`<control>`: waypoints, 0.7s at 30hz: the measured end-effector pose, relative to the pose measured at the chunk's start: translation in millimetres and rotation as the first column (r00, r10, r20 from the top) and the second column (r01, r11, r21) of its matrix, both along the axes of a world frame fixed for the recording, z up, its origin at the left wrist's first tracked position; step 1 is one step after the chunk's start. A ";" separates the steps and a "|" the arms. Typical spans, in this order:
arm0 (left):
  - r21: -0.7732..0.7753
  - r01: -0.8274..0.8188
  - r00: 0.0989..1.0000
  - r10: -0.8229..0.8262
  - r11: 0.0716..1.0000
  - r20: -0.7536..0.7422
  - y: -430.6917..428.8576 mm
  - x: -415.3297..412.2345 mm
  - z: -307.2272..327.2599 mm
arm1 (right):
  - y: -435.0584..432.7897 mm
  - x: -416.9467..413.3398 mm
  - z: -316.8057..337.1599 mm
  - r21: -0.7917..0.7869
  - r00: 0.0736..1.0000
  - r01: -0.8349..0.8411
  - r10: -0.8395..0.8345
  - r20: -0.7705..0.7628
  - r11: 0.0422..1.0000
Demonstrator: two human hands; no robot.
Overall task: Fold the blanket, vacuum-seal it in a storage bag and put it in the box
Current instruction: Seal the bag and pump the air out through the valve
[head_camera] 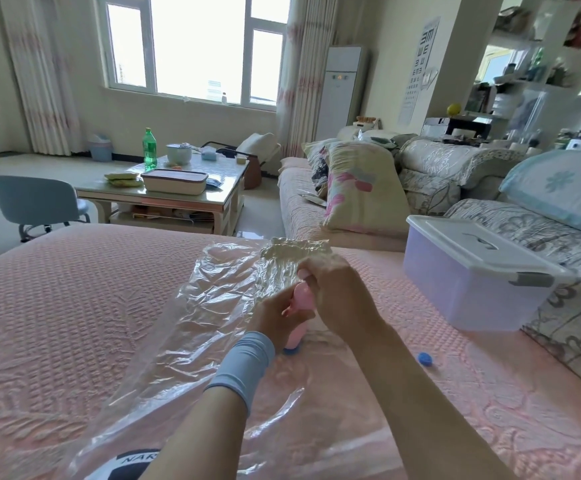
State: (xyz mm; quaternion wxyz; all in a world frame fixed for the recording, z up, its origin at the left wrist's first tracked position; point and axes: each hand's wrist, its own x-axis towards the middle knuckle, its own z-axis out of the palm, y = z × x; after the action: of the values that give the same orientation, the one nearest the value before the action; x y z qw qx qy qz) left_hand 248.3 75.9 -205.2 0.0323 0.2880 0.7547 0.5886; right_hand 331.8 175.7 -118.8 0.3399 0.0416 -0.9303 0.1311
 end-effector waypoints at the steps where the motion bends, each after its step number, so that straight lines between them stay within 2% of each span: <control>1: -0.015 -0.007 1.000 0.007 1.000 -0.015 -0.7 -0.5 0.4 | -1.0 2.6 9.6 0.005 0.998 -0.004 0.005 -0.058 1.000; 4: -0.041 -0.022 1.000 0.021 0.999 -0.009 0.6 -1.8 -0.7 | 0.4 13.2 42.7 -0.004 0.962 -0.007 0.005 -0.272 1.000; 7: -0.032 0.000 1.000 0.000 0.999 0.011 2.5 -1.9 -2.2 | 1.9 20.0 60.9 0.011 0.875 -0.019 0.022 -0.484 1.000; 11: -0.013 0.021 0.999 -0.020 1.000 0.041 2.4 -1.4 -4.0 | -4.9 10.4 44.4 0.006 0.790 -0.075 0.062 -0.610 0.997; 13: -0.008 0.027 0.999 -0.026 1.000 0.047 2.5 0.1 -4.2 | -2.6 4.1 23.1 -0.040 0.851 -0.062 0.032 -0.524 0.997; 15: -0.003 0.027 0.999 -0.027 1.000 0.022 1.8 2.6 -2.0 | 3.1 -1.1 -4.4 -0.080 0.963 -0.022 0.000 -0.269 0.997; 17: -0.026 0.009 1.000 -0.009 1.000 -0.016 -0.1 3.0 0.5 | 5.0 -4.3 -26.8 -0.082 1.000 -0.014 0.013 -0.008 0.997; 18: -0.038 0.002 1.000 -0.003 0.999 -0.031 -0.8 2.5 0.7 | 5.7 -6.1 -33.8 -0.120 0.998 -0.029 0.035 0.047 0.992; 21: -0.110 0.021 0.999 -0.026 0.994 -0.041 -4.9 2.7 7.2 | 10.5 -13.1 -39.3 -0.269 0.997 -0.051 0.064 0.042 0.962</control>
State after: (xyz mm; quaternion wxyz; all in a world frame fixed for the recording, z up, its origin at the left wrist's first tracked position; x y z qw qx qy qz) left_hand 251.0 71.0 -198.1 0.0389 0.3072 0.7830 0.5394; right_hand 318.7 186.1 -158.0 0.3149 0.0190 -0.9108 0.2664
